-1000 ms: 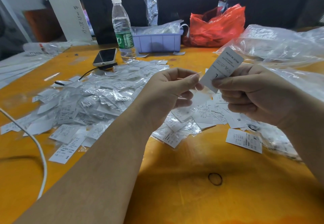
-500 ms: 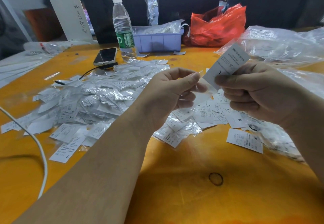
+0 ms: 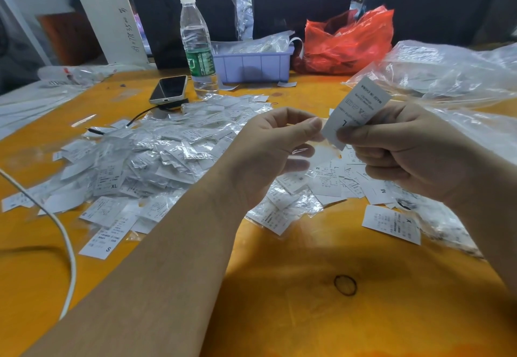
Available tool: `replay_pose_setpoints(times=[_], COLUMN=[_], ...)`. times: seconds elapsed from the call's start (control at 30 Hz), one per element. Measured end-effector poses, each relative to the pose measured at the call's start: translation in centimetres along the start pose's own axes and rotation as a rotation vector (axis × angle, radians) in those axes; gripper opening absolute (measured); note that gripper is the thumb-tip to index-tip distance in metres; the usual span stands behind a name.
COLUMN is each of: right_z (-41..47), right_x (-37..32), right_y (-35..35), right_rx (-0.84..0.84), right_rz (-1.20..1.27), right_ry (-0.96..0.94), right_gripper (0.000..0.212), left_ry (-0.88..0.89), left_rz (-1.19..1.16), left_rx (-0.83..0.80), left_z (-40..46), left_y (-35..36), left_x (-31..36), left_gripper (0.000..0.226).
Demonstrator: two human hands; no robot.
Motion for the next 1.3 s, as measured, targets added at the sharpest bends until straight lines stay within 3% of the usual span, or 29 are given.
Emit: replay_pose_setpoints(times=[0.13, 0.3, 0.8, 1.07, 1.3], right_z=[0.0, 0.0, -0.3, -0.1, -0.1], right_x=[-0.1, -0.1, -0.9, -0.4, -0.2], right_y=[0.2, -0.7, -1.7, -0.7, -0.7], right_rx=[-0.004, 0.108, 0.277, 0.147, 0.159], right_rz=[-0.008, 0.0, -0.13, -0.067, -0.079], right_ry=[-0.003, -0.023, -0.123, -0.041, -0.019], right_gripper=[0.013, 0.01, 0.023, 0.016, 0.013], left_ry=[-0.001, 0.006, 0.001, 0.004, -0.002], left_rz=[0.007, -0.013, 0.032, 0.031, 0.038], left_rx=[0.004, 0.014, 0.028, 0.043, 0.042], left_z=[0.0, 0.0, -0.1, 0.0, 0.1], left_y=[0.0, -0.1, -0.1, -0.2, -0.2], left_x=[0.0, 0.1, 0.1, 0.0, -0.1], left_gripper=[0.005, 0.006, 0.007, 0.008, 0.007])
Point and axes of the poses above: each hand's wrist, its own z-axis towards the middle knuckle, its own y-axis out of the palm, x = y × z, the point moved 7 cm from there along z, towards the middle knuckle, and after that the axes turned 3 degrees about y, right-handed, at the moved point
